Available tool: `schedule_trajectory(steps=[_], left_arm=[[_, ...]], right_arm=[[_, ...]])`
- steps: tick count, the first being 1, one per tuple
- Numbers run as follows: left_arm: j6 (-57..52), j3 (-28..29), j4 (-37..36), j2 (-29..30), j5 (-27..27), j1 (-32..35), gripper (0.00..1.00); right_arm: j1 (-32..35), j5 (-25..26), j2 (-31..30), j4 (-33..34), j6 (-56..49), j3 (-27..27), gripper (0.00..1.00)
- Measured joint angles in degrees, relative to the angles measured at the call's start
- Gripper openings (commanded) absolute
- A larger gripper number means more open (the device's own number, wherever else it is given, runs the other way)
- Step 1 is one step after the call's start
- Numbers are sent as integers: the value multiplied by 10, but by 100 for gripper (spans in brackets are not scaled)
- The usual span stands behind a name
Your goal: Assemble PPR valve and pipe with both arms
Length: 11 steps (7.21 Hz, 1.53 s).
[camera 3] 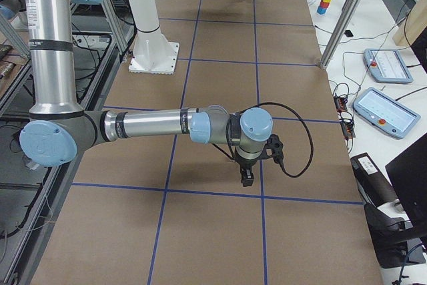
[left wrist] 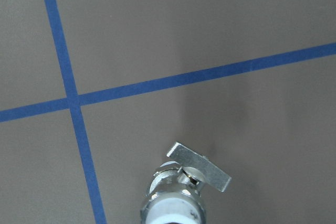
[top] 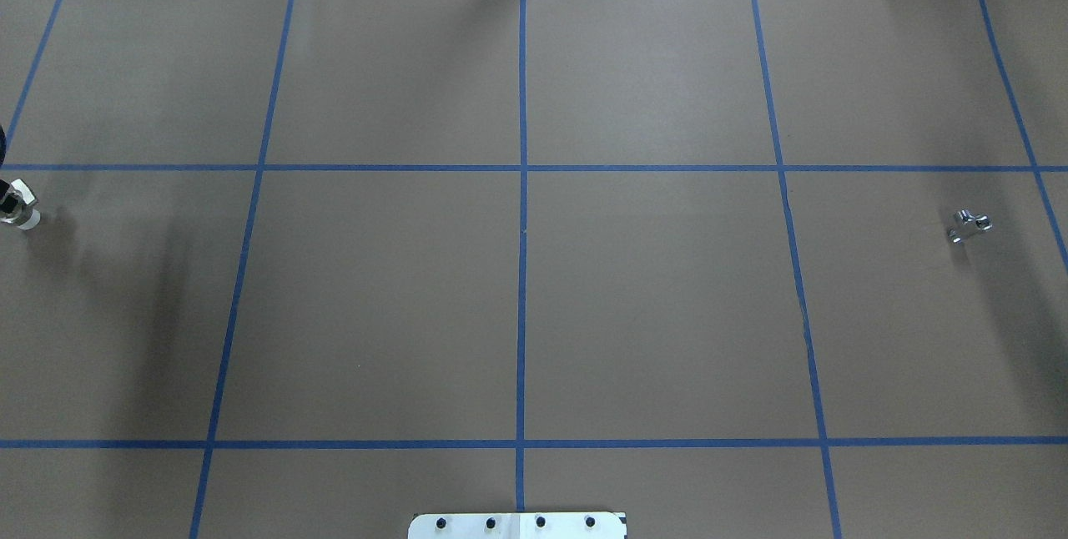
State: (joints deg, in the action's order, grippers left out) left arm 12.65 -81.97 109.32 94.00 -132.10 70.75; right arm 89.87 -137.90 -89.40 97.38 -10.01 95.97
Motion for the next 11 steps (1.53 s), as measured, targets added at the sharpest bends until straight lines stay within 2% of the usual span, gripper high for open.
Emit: schedule_trajectory(steps=[2,8,9,11], left_arm=[[1,5,3,1,0,0,76],[2,15,4,9,0,0,69],[2,16,5,9,0,0,62],[2,18,5,11,0,0,24]], right_arm=[[0,0,0,-1,0,0,99],[0,1,0,0,-1,0,99],[0,1,0,-1,-1,0,99],[0,1,0,-1,-2,-1,99]])
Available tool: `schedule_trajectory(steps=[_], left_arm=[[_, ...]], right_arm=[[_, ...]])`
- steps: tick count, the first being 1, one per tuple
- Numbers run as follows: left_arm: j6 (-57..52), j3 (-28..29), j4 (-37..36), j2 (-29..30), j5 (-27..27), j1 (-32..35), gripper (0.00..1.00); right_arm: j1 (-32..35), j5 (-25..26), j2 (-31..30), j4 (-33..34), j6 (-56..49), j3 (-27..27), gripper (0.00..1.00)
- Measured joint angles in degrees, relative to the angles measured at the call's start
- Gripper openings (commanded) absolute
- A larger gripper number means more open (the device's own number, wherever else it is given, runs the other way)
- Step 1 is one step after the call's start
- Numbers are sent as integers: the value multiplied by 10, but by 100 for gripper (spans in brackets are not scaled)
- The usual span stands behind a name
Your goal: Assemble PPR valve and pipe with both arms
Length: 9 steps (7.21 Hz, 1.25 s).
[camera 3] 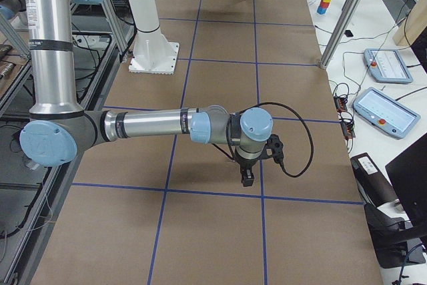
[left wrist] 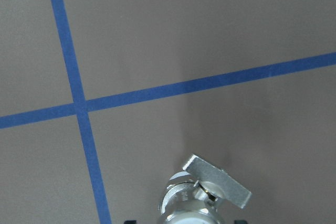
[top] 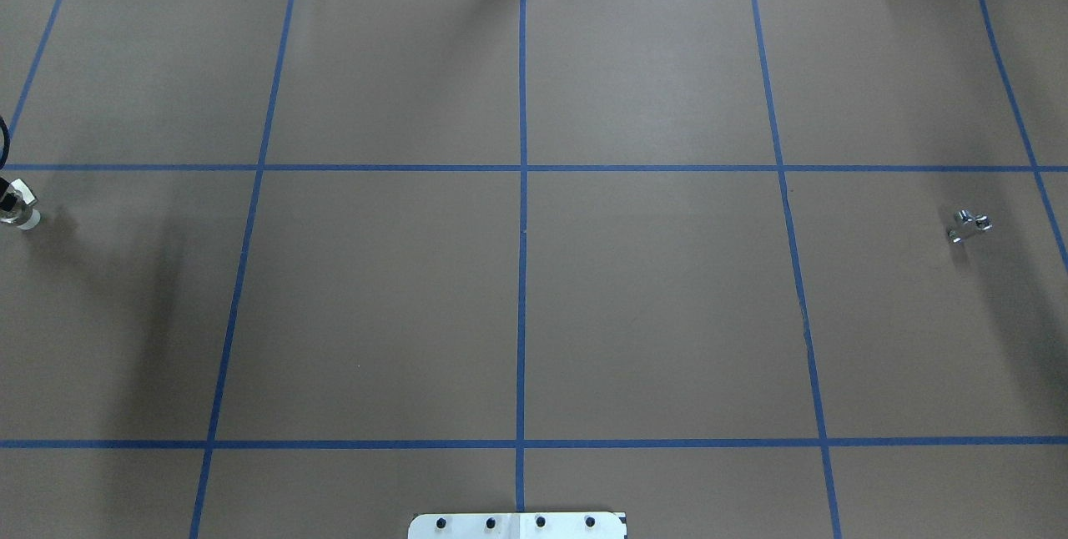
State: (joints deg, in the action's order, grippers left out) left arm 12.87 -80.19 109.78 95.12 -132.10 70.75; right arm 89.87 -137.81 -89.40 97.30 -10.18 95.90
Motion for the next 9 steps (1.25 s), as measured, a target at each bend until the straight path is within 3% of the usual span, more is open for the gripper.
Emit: schedule_trajectory(steps=[1,5,9], left_arm=[[-1,0,1,1,0,0,0],[4,-28,-10,14,-3,0,0],[76,-111,-241,183,7,-22,0]], right_arm=[[0,0,0,0,0,0,99],[0,0,0,1,2,0,99],[0,2,-1,0,3,6,99]])
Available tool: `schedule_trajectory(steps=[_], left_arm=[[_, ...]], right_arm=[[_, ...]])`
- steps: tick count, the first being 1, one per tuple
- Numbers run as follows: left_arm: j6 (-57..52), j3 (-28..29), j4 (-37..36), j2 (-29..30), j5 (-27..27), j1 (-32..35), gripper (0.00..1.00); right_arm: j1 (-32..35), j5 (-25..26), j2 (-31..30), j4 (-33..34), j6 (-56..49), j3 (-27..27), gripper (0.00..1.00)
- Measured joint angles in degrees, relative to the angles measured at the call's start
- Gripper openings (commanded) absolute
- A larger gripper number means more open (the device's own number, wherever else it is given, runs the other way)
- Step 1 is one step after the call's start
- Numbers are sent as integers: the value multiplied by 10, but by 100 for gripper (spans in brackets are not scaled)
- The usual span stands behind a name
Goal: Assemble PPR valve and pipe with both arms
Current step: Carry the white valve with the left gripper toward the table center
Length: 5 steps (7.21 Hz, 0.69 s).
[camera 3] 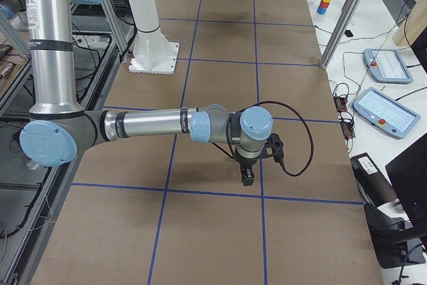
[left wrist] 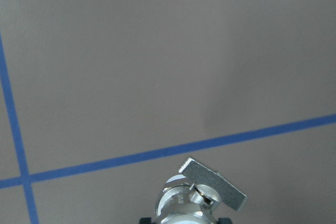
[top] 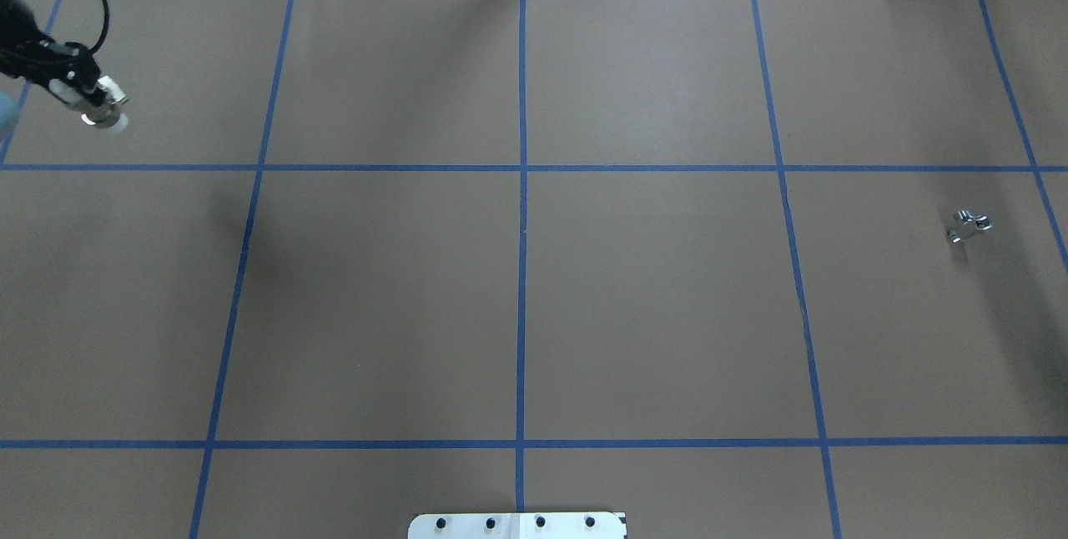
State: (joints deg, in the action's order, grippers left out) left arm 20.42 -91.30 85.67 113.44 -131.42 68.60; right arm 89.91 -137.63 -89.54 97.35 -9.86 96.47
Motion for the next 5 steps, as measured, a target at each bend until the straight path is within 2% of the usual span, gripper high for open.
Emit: schedule_trajectory(steps=[2,3,4,5], left_arm=[[123,-37,-123,134,19,-78,0],[192,-30,-151,198,42,-135,0],[248,-3,-157,256,65,-185,0],[294,44,-132,304,86,-224,0]], right_arm=[[0,16,1,2,0,0,99],[-1,23,6,2,0,-2,99],[-1,28,4,1,-1,-3,99],[-1,31,-2,0,-1,-3,99]])
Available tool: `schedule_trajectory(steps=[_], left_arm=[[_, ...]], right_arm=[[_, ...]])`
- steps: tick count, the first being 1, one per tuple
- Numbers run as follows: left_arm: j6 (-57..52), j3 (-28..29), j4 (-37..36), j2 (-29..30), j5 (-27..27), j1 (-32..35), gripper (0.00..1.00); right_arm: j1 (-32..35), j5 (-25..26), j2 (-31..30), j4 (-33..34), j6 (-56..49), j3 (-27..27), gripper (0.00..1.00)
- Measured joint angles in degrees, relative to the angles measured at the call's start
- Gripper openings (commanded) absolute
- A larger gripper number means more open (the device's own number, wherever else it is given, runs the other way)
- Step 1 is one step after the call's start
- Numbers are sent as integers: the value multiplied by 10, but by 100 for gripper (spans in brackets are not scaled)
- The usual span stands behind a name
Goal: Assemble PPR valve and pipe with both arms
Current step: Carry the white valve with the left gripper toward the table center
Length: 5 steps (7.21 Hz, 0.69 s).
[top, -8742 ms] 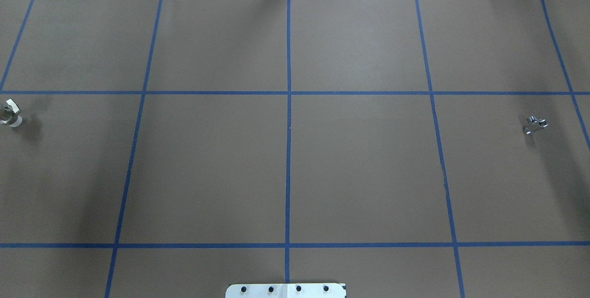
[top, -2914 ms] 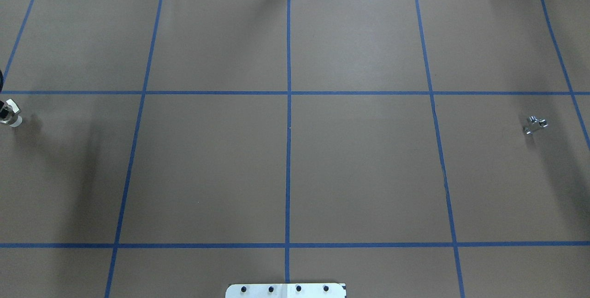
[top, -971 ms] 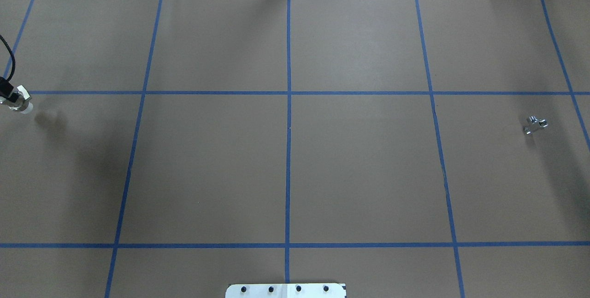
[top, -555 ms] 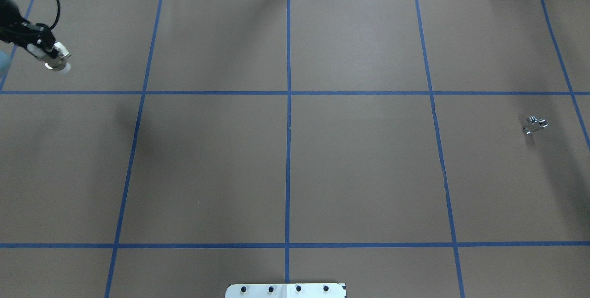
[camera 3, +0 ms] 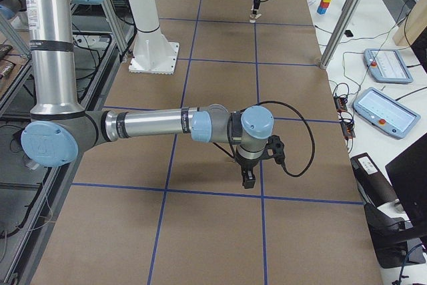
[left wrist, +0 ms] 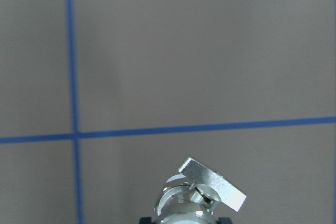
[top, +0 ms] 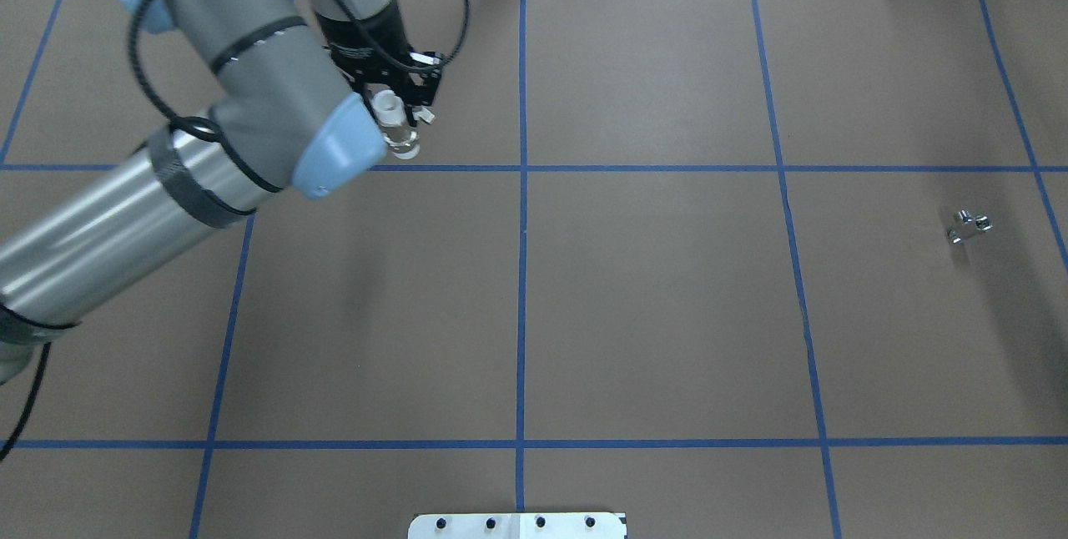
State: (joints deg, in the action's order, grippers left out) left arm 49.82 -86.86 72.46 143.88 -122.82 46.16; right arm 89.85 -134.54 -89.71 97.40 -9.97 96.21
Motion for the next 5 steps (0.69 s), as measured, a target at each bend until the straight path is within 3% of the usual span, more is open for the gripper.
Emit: schedule_trajectory(steps=[3,5], left_arm=[[66,136,116,75,41,-60,0],[70,174,148,89,58,-85,0]], right_arm=[[0,0,-4,-6,1,4,99],[0,-1,-5,-8,2,4,99]])
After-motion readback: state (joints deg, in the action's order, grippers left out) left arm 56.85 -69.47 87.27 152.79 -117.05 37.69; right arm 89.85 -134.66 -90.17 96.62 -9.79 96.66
